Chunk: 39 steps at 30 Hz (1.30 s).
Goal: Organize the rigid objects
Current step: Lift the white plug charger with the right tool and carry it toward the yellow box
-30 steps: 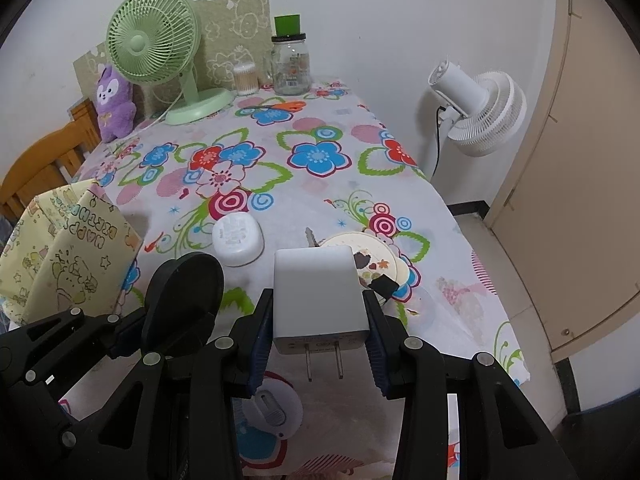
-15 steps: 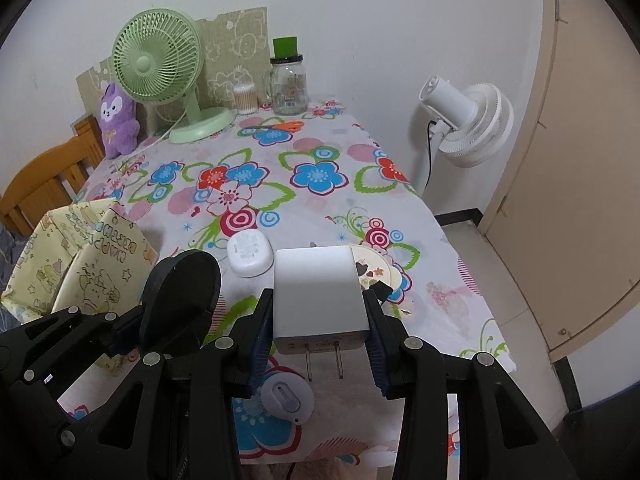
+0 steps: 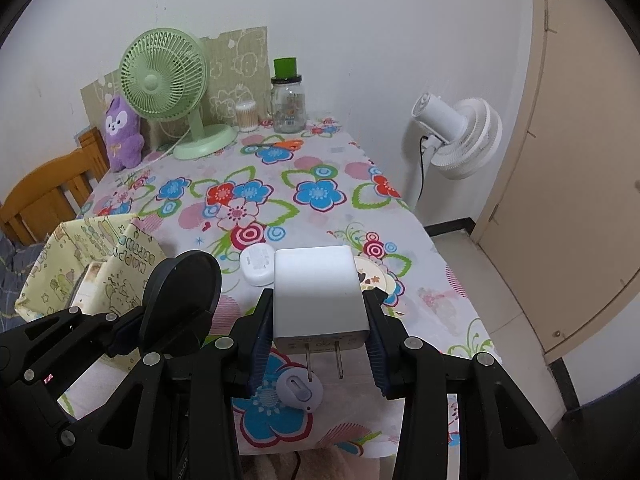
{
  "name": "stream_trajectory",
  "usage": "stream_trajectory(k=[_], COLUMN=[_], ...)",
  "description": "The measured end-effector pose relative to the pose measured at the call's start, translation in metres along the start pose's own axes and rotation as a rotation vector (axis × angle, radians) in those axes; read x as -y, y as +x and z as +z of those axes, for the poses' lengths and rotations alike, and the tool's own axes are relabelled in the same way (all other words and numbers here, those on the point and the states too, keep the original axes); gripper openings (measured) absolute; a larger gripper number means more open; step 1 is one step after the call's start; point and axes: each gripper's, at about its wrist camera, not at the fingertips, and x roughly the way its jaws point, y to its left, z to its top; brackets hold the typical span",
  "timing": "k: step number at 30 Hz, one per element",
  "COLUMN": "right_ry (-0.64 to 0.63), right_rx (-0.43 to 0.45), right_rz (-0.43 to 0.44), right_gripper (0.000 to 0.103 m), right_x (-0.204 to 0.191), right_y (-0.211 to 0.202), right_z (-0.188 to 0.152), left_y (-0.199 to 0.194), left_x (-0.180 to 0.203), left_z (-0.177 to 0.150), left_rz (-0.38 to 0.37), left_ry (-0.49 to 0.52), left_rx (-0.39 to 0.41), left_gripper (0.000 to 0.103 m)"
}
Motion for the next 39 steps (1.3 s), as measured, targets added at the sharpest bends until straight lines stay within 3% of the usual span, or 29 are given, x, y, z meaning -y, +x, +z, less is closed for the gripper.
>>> stream_trajectory(k=[39], right_ry=[0.025], right_rx=[-0.016], right_rz=[-0.039], right_gripper=[0.045], right_x=[-0.059], right_y=[-0.007], right_z=[0.024], left_y=[-0.008], left_x=[-0.062], left_z=[0.008], left_rz=[-0.033], left_ry=[0.022], left_rx=[-0.011], left_gripper=[0.017])
